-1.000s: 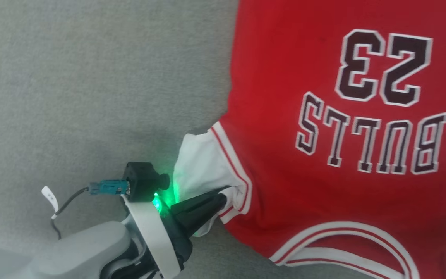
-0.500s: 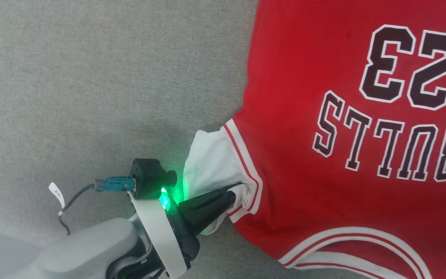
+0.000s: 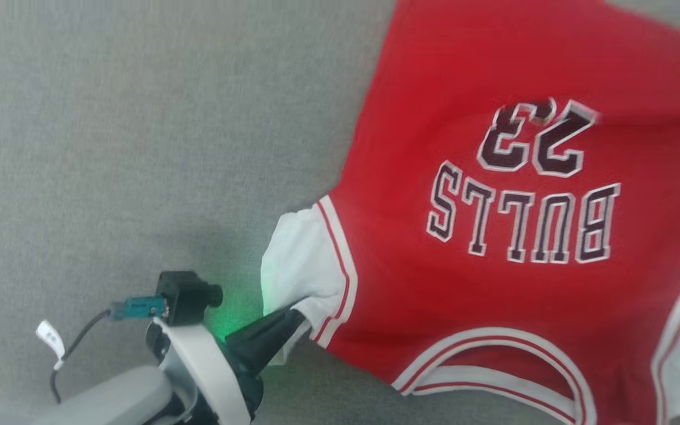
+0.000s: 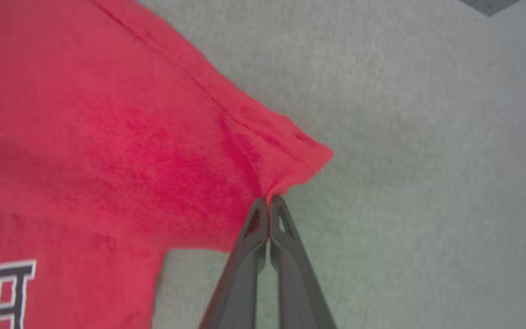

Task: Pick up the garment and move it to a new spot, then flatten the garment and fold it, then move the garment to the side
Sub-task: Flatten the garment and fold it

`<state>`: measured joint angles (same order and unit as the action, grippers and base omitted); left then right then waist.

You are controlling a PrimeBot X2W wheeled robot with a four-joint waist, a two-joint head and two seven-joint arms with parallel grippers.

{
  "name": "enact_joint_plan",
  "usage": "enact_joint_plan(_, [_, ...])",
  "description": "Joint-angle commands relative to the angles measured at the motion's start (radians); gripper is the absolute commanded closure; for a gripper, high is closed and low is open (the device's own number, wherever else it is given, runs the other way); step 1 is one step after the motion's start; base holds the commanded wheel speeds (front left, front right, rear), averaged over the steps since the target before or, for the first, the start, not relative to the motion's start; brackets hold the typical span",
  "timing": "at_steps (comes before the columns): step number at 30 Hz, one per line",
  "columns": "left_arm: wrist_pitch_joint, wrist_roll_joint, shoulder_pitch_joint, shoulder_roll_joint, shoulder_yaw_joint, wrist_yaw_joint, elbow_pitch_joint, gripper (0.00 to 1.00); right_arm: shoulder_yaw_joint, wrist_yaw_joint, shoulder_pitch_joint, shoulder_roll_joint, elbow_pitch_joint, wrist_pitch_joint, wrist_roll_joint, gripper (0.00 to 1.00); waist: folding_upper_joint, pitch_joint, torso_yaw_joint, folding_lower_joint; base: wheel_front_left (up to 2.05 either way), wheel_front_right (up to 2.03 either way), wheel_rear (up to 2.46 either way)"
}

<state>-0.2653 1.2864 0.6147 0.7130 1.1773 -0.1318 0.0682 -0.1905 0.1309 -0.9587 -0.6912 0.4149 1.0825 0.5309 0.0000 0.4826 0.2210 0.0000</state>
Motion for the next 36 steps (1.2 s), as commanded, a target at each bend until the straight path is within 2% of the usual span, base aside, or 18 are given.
enact_joint_plan(1, [0.002,-0.003,-0.025,0.003,-0.012,0.003,0.003,1.00,-0.001,0.000,0.073,-0.031,-0.048,0.013,0.049,1.00,0.0000,-0.071,-0.050,0.0000,0.00,0.00,0.00])
enact_joint_plan(4, [0.001,-0.012,-0.067,0.012,-0.036,0.003,0.003,1.00,0.036,0.000,0.252,-0.098,-0.167,0.023,0.149,1.00,0.0000,-0.107,-0.073,0.0000,0.00,0.00,0.00])
enact_joint_plan(7, [0.001,-0.022,-0.103,0.018,-0.068,0.003,0.006,1.00,0.087,0.000,0.453,-0.128,-0.288,0.030,0.217,1.00,0.0000,-0.134,-0.096,0.0000,0.00,0.00,0.00])
enact_joint_plan(8, [0.001,-0.024,-0.124,0.021,-0.090,0.003,0.005,1.00,0.119,0.000,0.589,-0.134,-0.372,0.039,0.243,1.00,0.0000,-0.148,-0.111,0.0000,0.00,0.00,0.00])
enact_joint_plan(9, [0.001,-0.024,-0.124,0.021,-0.090,0.003,0.005,1.00,0.119,0.000,0.589,-0.134,-0.372,0.039,0.243,1.00,0.0000,-0.148,-0.111,0.0000,0.00,0.00,0.00])
enact_joint_plan(10, [0.001,-0.031,-0.142,0.024,-0.109,0.003,0.005,1.00,0.158,0.000,0.713,-0.115,-0.447,0.045,0.256,1.00,0.0000,-0.159,-0.126,0.0000,0.00,0.00,0.00])
enact_joint_plan(11, [0.001,-0.031,-0.142,0.024,-0.109,0.003,0.005,1.00,0.158,0.000,0.713,-0.115,-0.447,0.045,0.256,1.00,0.0000,-0.159,-0.126,0.0000,0.00,0.00,0.00])
enact_joint_plan(14, [0.001,-0.036,-0.166,0.024,-0.137,0.003,0.006,1.00,0.196,0.000,0.888,-0.073,-0.553,0.069,0.266,1.00,0.0000,-0.169,-0.141,0.0000,0.00,0.00,0.00])
enact_joint_plan(18, [0.001,-0.045,-0.184,0.025,-0.168,0.003,0.003,1.00,0.215,0.000,1.043,0.003,-0.667,0.087,0.266,1.00,0.0000,-0.171,-0.153,0.0000,0.00,0.00,0.00])
enact_joint_plan(23, [0.001,-0.045,-0.194,0.026,-0.192,0.003,-0.003,1.00,0.191,0.000,1.141,0.089,-0.742,0.103,0.243,1.00,0.0000,-0.161,-0.158,0.0000,0.00,0.00,0.00])
enact_joint_plan(27, [0.001,-0.048,-0.193,0.026,-0.201,0.003,-0.003,1.00,0.177,0.000,1.154,0.121,-0.759,0.081,0.227,1.00,0.0000,-0.153,-0.162,0.0000,0.00,0.00,0.00])
enact_joint_plan(28, [0.001,-0.048,-0.193,0.026,-0.203,0.003,-0.003,1.00,0.180,0.000,1.153,0.124,-0.766,0.071,0.225,0.94,0.0000,-0.152,-0.164,0.0000,0.00,0.00,0.00])
enact_joint_plan(29, [0.001,-0.047,-0.193,0.025,-0.205,0.003,-0.003,1.00,0.188,0.000,1.147,0.124,-0.777,0.053,0.222,0.54,0.0000,-0.151,-0.166,0.0000,0.00,0.00,0.00])
enact_joint_plan(30, [0.001,-0.046,-0.194,0.023,-0.207,0.003,-0.004,1.00,0.199,0.000,1.142,0.125,-0.786,0.040,0.221,0.01,0.0000,-0.151,-0.168,0.0000,0.00,0.00,0.00])
enact_joint_plan(36, [0.001,-0.050,-0.198,0.015,-0.209,0.003,-0.010,1.00,0.342,0.000,1.111,0.105,-0.895,0.005,0.290,0.00,0.0000,-0.146,-0.167,0.0000,0.00,0.00,0.00])
